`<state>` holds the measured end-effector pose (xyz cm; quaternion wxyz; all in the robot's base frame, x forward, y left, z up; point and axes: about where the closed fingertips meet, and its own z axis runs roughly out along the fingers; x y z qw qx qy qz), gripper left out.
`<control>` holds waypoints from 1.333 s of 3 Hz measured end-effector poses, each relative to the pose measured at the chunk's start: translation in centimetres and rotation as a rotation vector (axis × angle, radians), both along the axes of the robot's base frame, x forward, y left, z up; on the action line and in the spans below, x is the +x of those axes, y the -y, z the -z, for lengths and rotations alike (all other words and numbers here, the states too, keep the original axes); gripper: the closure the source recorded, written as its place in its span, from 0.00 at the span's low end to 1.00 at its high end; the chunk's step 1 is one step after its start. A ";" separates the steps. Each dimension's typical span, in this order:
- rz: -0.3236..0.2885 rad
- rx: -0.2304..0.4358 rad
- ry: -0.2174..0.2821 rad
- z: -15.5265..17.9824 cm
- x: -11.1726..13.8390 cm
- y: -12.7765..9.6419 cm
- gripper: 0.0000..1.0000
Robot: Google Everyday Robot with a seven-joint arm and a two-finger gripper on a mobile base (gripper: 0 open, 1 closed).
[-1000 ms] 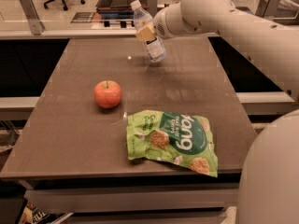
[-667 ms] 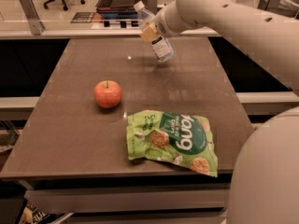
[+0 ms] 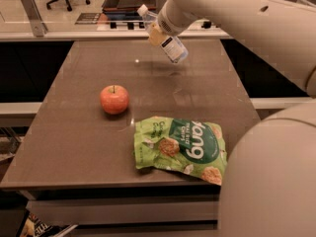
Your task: Knock blue plastic bottle over
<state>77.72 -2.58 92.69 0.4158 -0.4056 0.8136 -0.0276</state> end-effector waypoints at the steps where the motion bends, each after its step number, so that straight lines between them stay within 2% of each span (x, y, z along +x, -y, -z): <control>1: -0.040 -0.061 -0.067 1.8 -0.4 -1.0 1.00; 3: -0.117 -0.078 -0.197 7.5 -0.7 -3.3 1.00; 4: -0.165 -0.055 -0.232 9.2 -0.5 -4.4 1.00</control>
Offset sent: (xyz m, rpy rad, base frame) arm -0.0082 0.0330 -0.0777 -0.1025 0.2201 0.1214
